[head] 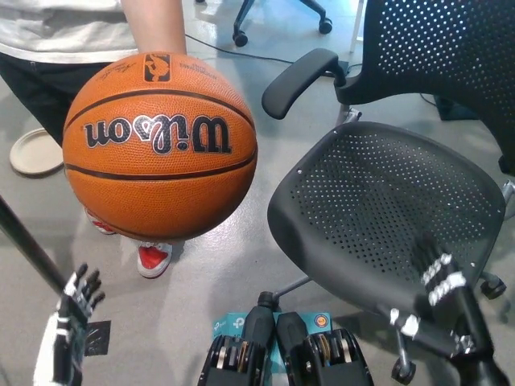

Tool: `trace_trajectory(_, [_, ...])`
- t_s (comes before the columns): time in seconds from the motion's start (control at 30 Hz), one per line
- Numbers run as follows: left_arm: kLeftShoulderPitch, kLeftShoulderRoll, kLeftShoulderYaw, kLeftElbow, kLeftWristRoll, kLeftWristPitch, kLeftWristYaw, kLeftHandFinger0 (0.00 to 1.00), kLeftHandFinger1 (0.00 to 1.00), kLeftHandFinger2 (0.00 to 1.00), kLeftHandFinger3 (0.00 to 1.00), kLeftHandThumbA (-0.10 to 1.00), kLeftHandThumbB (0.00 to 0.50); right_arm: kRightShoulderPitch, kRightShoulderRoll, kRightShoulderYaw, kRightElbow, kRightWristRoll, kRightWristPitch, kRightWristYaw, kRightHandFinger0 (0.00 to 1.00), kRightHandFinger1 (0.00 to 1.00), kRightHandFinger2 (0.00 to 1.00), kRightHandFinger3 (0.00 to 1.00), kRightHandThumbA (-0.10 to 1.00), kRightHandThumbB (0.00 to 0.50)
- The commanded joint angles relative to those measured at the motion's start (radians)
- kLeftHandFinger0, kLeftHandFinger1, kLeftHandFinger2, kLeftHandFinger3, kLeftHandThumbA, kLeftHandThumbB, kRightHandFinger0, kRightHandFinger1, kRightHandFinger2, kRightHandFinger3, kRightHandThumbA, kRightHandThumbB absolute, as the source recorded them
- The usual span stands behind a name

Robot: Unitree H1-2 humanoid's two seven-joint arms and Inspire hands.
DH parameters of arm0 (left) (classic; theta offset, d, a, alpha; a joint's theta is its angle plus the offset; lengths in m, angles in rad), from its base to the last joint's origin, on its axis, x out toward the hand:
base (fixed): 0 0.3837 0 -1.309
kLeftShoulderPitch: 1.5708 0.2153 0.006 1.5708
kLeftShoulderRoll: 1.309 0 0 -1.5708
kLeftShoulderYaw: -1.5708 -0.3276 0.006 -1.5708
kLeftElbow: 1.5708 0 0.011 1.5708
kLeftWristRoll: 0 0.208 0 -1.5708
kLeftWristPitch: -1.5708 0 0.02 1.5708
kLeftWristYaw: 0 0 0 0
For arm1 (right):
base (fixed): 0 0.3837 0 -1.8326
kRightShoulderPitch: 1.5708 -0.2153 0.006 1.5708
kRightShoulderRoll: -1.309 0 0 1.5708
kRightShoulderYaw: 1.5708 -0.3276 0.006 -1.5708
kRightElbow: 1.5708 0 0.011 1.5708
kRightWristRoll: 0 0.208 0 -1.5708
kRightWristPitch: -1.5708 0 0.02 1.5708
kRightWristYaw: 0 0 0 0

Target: The robot grabs the basketball from a person using both hands and then drops it on the black chair in the front

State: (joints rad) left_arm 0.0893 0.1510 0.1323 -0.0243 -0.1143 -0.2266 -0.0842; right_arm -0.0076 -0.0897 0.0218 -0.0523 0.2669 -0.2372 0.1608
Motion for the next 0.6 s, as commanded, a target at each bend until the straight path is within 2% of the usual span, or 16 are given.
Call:
trace_trajectory(0.0, [-0.034, 0.058, 0.033, -0.168, -0.071, 0.056, -0.014, 1.00, 1.00, 1.00, 1.00, 1.00, 0.222, -0.115, 0.007, -0.002, -0.175, 0.148, 0.120, 0.013, 1.00, 1.00, 1.00, 1.00, 1.00, 0.325])
trace_trajectory(0.03, [-0.039, 0.060, 0.035, -0.176, -0.073, 0.066, -0.012, 1.00, 1.00, 1.00, 1.00, 1.00, 0.278, -0.125, 0.005, -0.003, -0.177, 0.150, 0.128, 0.014, 1.00, 1.00, 1.00, 1.00, 1.00, 0.313])
trace_trajectory(0.17, [-0.093, 0.088, 0.063, -0.249, -0.121, 0.150, -0.002, 1.00, 1.00, 1.00, 1.00, 1.00, 0.307, -0.259, 0.024, 0.002, -0.145, 0.153, 0.197, 0.001, 1.00, 1.00, 1.00, 1.00, 1.00, 0.345])
trace_trajectory(0.27, [-0.139, 0.096, 0.063, -0.244, -0.110, 0.153, 0.000, 1.00, 1.00, 1.00, 1.00, 1.00, 0.279, -0.342, 0.060, 0.000, -0.080, 0.178, 0.246, -0.010, 1.00, 1.00, 1.00, 1.00, 1.00, 0.341])
trace_trajectory(0.37, [-0.168, 0.092, 0.068, -0.233, -0.098, 0.185, 0.016, 1.00, 1.00, 1.00, 1.00, 1.00, 0.294, -0.410, 0.090, 0.007, 0.013, 0.178, 0.253, 0.010, 1.00, 1.00, 1.00, 1.00, 1.00, 0.313])
trace_trajectory(0.57, [-0.233, 0.098, 0.075, -0.195, -0.085, 0.200, 0.016, 1.00, 1.00, 1.00, 1.00, 1.00, 0.252, -0.580, 0.126, -0.010, 0.215, 0.214, 0.264, 0.068, 1.00, 1.00, 1.00, 1.00, 1.00, 0.327])
